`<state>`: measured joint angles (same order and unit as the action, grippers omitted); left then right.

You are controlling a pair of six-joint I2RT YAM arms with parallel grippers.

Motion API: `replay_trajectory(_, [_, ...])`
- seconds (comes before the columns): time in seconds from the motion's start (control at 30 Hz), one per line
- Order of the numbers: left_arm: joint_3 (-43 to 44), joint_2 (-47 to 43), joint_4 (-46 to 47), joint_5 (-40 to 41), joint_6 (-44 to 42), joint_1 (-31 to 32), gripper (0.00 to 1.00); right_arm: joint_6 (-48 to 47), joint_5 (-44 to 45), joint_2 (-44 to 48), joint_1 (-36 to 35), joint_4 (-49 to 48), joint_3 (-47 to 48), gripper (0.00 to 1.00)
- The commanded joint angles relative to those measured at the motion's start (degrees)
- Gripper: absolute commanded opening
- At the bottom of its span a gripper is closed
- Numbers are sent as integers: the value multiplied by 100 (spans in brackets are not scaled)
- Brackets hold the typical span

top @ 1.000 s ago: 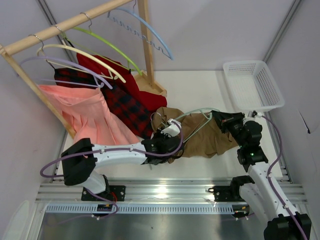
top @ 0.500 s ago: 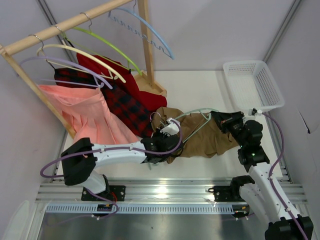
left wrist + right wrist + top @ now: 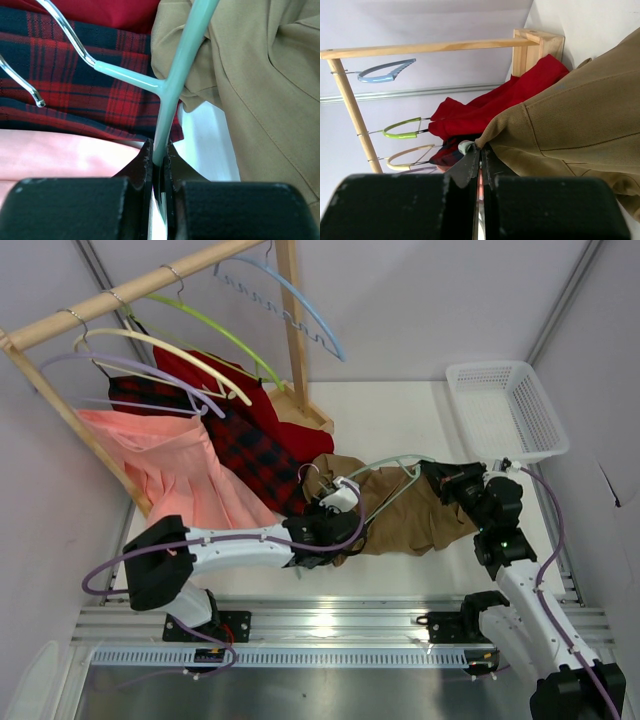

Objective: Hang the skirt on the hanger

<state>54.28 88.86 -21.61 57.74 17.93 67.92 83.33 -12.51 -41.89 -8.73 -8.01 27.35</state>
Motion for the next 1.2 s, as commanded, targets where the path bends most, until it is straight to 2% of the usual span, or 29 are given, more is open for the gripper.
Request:
replay_trajectory(0.0, [-190, 219, -572, 308, -379, 28, 0, 193, 187, 180, 65, -834, 350, 0])
replay_trajectory(0.43, [-207, 360, -933, 669, -150, -15, 0, -343, 144, 277, 47, -342, 499, 0])
replay_trajectory(0.77, [-163, 132, -960, 687, -360, -104, 0, -2048, 187, 629, -225, 71, 789, 0])
replay_trajectory(0.83, [-339, 27, -602, 599, -710, -51, 0, -2224, 310, 647, -217, 177, 789, 0])
replay_trajectory(0.9, [-575, -193, -328, 564, -992, 63, 0, -2268, 337, 595, -225, 125, 780, 0])
replay_trajectory(1.0, [-559, -290, -318, 414, -976, 125, 0, -2295, 259, 411, -225, -15, 780, 0])
replay_trajectory(1.17, [-629, -194, -265, 370, -1072, 274, 0, -1821, 302, 251, -182, -366, 736, 0])
